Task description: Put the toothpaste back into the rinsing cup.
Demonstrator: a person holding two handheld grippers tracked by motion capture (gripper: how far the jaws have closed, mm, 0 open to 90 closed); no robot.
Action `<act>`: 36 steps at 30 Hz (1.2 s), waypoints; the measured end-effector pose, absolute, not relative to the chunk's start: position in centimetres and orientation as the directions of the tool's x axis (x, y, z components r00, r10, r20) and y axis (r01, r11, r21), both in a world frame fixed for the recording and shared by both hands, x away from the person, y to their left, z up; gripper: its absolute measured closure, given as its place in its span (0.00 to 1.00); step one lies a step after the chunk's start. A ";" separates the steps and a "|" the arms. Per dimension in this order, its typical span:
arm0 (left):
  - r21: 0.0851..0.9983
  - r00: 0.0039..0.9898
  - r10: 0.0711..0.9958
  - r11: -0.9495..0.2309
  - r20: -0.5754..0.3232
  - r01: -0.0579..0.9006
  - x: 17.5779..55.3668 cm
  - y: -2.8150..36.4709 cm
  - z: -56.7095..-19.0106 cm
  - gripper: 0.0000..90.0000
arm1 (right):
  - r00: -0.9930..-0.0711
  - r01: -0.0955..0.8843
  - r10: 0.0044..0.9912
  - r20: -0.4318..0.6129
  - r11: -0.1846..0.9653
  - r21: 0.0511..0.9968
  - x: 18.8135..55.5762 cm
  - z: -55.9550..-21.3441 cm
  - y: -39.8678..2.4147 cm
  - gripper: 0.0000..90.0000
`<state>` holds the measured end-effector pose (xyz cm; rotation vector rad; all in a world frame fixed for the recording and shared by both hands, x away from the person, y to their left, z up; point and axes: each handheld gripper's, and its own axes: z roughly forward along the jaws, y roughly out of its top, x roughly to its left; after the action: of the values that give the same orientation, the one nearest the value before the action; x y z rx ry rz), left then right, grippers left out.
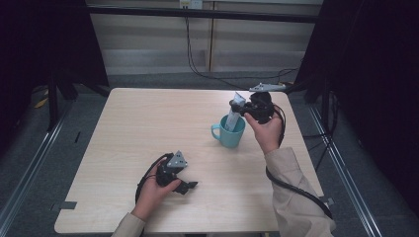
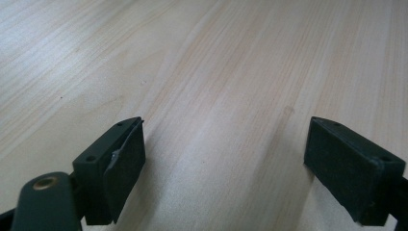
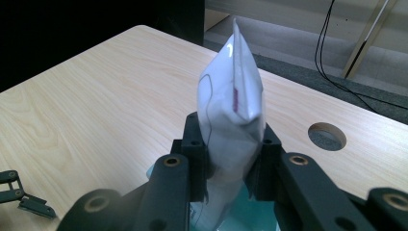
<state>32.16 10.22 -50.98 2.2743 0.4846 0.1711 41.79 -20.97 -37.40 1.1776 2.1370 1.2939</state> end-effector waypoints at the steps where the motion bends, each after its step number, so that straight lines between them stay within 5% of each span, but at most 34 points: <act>1: 0.732 0.918 0.396 -0.616 -0.029 0.289 32.2 10.2 -51.0 0.16 | -0.578 0.464 0.810 0.101 0.225 0.857 41.8 -37.4 -21.0 0.81; 36: 0.732 0.917 0.398 -0.615 -0.032 0.293 32.1 10.2 -51.0 0.16 | -0.575 0.479 0.809 0.124 0.210 0.852 41.6 -38.7 -21.3 0.81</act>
<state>32.14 10.22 -50.99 2.2727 0.4886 0.1692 41.60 -21.31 -38.70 1.2029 2.1413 1.3089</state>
